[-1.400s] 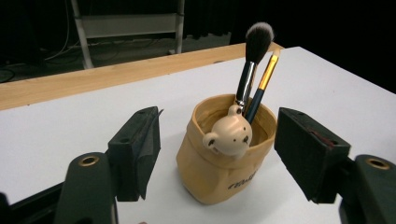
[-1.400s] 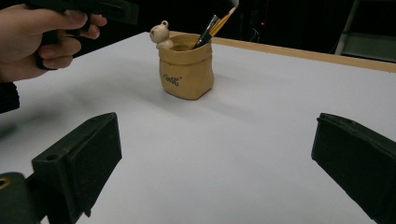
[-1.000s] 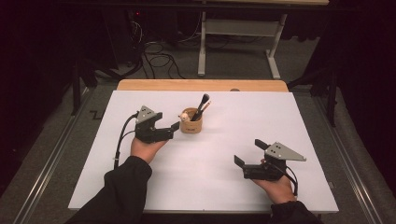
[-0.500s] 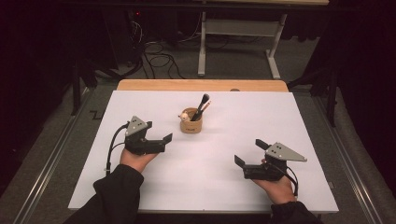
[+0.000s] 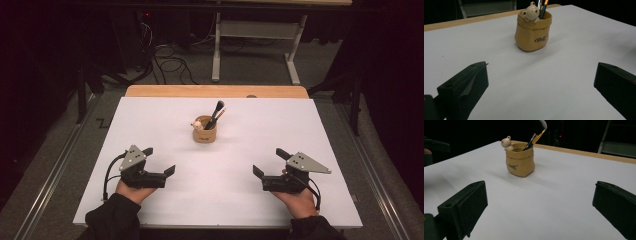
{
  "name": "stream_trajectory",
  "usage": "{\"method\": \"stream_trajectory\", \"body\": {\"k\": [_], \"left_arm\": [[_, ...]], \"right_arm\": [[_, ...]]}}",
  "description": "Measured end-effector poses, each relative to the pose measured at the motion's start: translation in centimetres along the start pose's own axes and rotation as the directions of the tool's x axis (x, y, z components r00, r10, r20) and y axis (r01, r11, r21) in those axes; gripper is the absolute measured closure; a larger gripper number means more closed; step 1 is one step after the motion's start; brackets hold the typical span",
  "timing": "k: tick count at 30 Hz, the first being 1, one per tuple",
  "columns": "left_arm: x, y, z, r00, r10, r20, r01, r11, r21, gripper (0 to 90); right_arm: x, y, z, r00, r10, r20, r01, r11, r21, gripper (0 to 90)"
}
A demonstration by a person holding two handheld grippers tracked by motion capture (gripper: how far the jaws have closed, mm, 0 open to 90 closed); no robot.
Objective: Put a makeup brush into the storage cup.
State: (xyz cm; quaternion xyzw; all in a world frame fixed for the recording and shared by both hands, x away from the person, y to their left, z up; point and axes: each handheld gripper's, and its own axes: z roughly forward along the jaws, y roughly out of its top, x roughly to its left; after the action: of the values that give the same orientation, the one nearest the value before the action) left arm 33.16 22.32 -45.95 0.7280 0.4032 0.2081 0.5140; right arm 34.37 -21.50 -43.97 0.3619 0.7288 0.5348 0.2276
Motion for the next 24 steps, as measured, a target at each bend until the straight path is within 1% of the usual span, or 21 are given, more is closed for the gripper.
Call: {"method": "stream_trajectory", "body": {"k": [1, 2, 3, 4, 5, 6, 7, 10, 13, 17, 22, 24], "left_arm": [[0.2, -0.4, -0.3, 1.0, -0.003, 0.003, 0.003, 1.0, 0.006, 0.2], [0.4, -0.5, -0.5, 0.9999, 0.009, 0.01, -0.009, 0.9999, -0.005, 0.3], [0.4, -0.6, -0.7, 0.9998, 0.011, 0.014, -0.011, 0.9999, -0.008, 0.2], [0.3, -0.7, -1.3, 1.0, 0.001, 0.005, -0.001, 1.0, -0.002, 0.3], [0.2, -0.8, -1.6, 0.9999, 0.013, 0.001, -0.013, 0.9999, -0.009, 0.2], [0.1, -0.8, -1.9, 0.9992, 0.04, -0.009, -0.04, 0.999, -0.022, 0.2], [-0.1, -0.8, -2.3, 0.9985, 0.054, -0.01, -0.054, 0.9981, -0.028, 0.2], [-0.3, -0.8, -2.9, 0.9961, 0.088, -0.012, -0.088, 0.9949, -0.049, 0.3], [-0.2, -0.8, -2.8, 0.9958, 0.091, -0.003, -0.091, 0.994, -0.061, 0.2], [-0.1, -0.8, -2.2, 0.9956, 0.093, 0.003, -0.093, 0.9947, -0.044, 0.3], [-0.4, -0.7, -2.1, 0.9948, 0.102, 0.011, -0.101, 0.9941, -0.039, 0.2], [-0.4, -0.7, -2.2, 0.9952, 0.097, 0.01, -0.097, 0.9946, -0.038, 0.2]], "right_arm": [[0.0, 0.0, -0.1, 1.0, 0.0, 0.001, 0.0, 1.0, -0.001, 0.3], [0.0, 0.0, -0.2, 1.0, 0.0, 0.002, 0.0, 1.0, -0.004, 0.3], [0.0, 0.1, -0.2, 1.0, 0.001, 0.004, -0.001, 1.0, -0.008, 0.4], [-0.1, 0.1, -0.3, 1.0, 0.001, 0.008, -0.001, 1.0, -0.011, 0.3], [-0.2, 0.1, -0.4, 0.9999, 0.002, 0.011, -0.002, 1.0, -0.013, 0.3], [-0.2, 0.1, -0.5, 0.9999, 0.001, 0.013, -0.001, 1.0, -0.014, 0.3], [-0.3, 0.2, -0.6, 0.9998, -0.001, 0.018, 0.001, 1.0, -0.018, 0.3], [-0.6, 0.0, -1.3, 0.9994, -0.004, 0.036, 0.005, 1.0, -0.025, 0.3], [-1.1, -0.3, -2.0, 0.9981, 0.005, 0.062, -0.003, 0.999, -0.033, 0.3], [-1.7, -0.6, -2.4, 0.9963, 0.016, 0.084, -0.013, 0.999, -0.037, 0.3], [-1.7, -0.6, -2.4, 0.9957, 0.018, 0.091, -0.014, 0.999, -0.041, 0.3], [-1.6, -0.7, -2.4, 0.9957, 0.012, 0.092, -0.009, 0.999, -0.042, 0.3]]}}
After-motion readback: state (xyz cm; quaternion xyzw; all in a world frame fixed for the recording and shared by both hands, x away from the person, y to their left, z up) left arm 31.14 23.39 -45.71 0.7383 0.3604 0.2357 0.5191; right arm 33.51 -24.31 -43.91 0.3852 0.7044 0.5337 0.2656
